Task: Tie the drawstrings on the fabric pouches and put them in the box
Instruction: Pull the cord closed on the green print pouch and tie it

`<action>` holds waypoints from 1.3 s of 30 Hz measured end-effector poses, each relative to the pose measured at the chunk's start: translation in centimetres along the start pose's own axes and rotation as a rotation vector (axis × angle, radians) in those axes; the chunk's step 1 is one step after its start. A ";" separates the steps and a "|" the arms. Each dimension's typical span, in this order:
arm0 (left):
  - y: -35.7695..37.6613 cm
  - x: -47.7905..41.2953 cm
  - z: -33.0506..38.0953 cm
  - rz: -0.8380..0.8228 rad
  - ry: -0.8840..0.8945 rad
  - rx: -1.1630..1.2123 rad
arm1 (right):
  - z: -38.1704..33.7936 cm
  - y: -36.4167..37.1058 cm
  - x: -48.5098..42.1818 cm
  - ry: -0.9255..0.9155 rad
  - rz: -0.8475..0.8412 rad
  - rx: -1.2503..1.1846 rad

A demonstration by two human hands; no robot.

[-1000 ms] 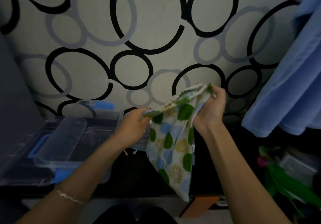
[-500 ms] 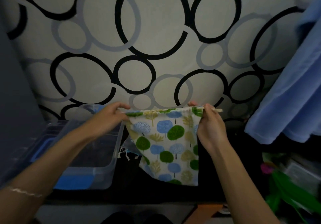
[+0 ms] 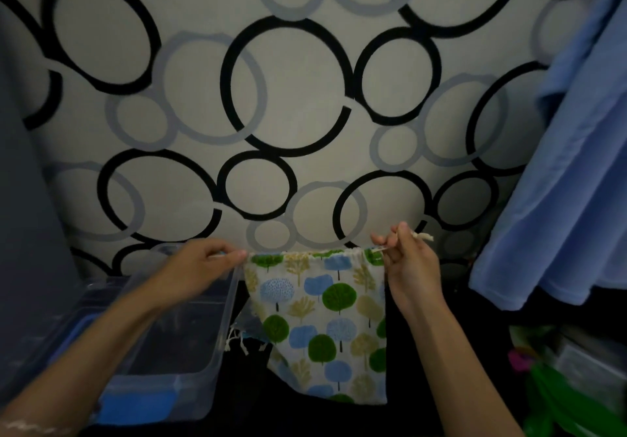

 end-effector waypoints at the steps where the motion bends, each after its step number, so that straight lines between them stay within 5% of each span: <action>1: -0.1 -0.1 0.0 0.001 0.002 0.017 | -0.1 -0.3 -0.3 -0.004 0.007 0.006; 5: -1.3 -0.3 -0.5 0.115 -0.099 0.077 | -0.8 -1.4 -1.1 -0.032 -0.014 0.168; 11: -4.1 0.0 -4.9 0.277 -0.328 0.681 | -3.7 -3.0 -2.7 -0.330 -0.094 0.933; 17: -1.2 -0.9 -1.7 0.207 -0.245 0.925 | -2.0 -0.8 -3.8 -0.133 -0.227 1.185; 20: 1.1 -1.4 3.3 -0.005 -0.102 0.865 | -0.1 2.7 -2.9 0.069 -0.377 1.201; 27: 4.6 -2.3 12.0 -0.192 0.103 0.546 | 2.9 10.0 1.8 0.030 -0.813 0.950; 32: 4.1 -3.6 13.6 -0.163 0.158 0.460 | 3.7 9.8 3.1 0.279 -0.849 0.733; 35: 4.9 -4.4 12.1 -0.225 0.077 0.473 | 3.5 9.5 2.6 0.236 -0.855 0.705; 39: 7.0 -3.8 9.0 -0.134 0.064 0.089 | 3.1 8.9 1.7 0.219 -0.767 0.627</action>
Point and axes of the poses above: each hand's wrist, its own x-axis away from the middle knuckle, its own y-axis out of the palm, z = x × y, the point moved 5 cm from there along -x, towards the middle knuckle, and after that the axes turned 5 degrees about -y, right-handed, at the moved point
